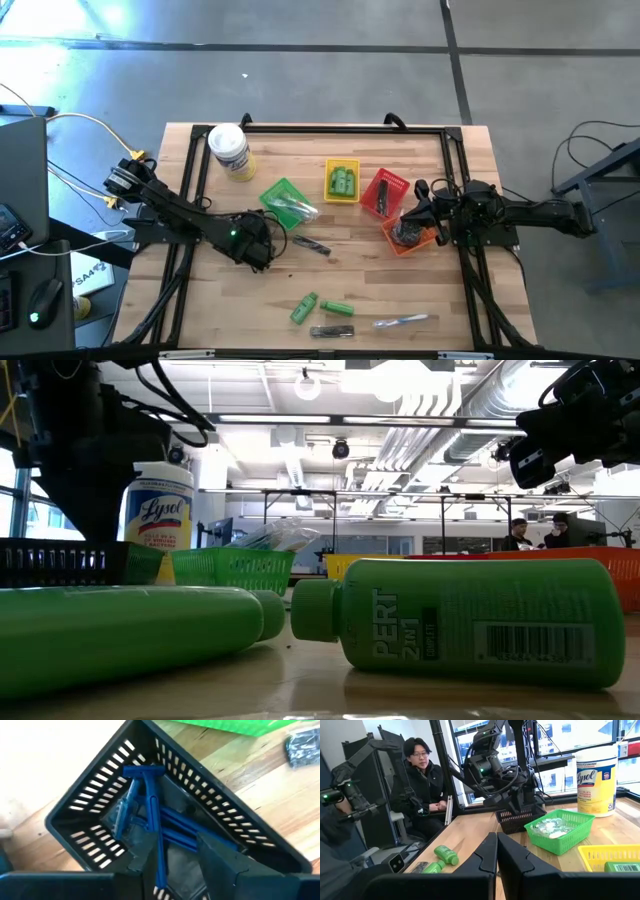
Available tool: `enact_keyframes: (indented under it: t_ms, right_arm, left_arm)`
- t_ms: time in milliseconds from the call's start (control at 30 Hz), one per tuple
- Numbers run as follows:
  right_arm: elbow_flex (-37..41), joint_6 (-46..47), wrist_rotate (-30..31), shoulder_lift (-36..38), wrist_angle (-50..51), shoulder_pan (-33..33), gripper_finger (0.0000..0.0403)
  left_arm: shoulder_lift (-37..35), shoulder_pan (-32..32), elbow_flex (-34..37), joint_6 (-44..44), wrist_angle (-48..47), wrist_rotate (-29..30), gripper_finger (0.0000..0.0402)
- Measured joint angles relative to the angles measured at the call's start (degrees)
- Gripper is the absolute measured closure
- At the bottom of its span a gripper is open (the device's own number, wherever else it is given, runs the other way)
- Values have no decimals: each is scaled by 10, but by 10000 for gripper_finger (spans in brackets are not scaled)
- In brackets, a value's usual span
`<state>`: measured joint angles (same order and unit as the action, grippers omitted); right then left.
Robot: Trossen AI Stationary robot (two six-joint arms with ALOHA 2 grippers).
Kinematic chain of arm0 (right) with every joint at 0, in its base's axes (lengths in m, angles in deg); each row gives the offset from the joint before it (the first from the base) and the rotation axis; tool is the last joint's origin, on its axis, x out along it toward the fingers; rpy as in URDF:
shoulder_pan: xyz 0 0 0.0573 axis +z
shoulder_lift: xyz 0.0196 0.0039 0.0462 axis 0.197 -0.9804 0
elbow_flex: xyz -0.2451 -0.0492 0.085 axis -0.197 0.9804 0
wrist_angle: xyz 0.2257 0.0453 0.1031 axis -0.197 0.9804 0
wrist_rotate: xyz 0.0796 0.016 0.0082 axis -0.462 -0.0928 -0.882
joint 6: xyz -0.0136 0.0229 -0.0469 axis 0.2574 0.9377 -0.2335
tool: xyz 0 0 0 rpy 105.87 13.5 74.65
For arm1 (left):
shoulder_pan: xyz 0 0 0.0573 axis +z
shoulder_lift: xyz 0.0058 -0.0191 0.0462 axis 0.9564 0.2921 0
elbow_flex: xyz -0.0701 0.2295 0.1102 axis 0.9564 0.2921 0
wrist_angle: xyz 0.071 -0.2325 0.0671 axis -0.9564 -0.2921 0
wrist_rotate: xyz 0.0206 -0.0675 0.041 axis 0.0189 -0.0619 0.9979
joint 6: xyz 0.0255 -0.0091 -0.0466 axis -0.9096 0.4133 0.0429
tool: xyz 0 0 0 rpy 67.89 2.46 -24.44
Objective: Pick & Place Travel size toiletries
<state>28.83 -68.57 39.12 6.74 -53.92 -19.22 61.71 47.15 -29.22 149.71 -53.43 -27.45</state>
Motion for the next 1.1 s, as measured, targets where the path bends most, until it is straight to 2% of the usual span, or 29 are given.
enact_keyframes:
  t_ms: [200, 400, 500, 600, 733, 867, 933, 1100]
  right_arm:
    - [0, 0, 0, 0, -2, 0, 400]
    - [0, 0, 0, 0, -2, 0, 400]
    - [0, 0, 1, 0, -3, 0, 400]
    - [0, -1, 1, 0, -3, 0, 400]
    - [0, -1, 9, 0, -9, 0, 400]
    - [0, -2, 12, 0, -19, 0, 400]
    - [0, -2, 12, 0, -21, 0, 400]
    - [0, -2, 13, 0, -20, 0, 400]
  left_arm:
    - [-30, -21, -36, -85, -78, 13, 266]
    - [-61, -83, -129, -196, -177, 153, 266]
    - [-105, -91, -143, -269, -186, 179, 274]
    - [-165, -90, -133, -352, -158, 210, 306]
    - [-279, -90, -102, -453, -66, 271, 380]
    - [-424, -90, -42, -566, 52, 295, 393]
    - [-490, -90, 0, -651, 129, 286, 398]
    - [-634, -90, 116, -821, 357, 209, 401]
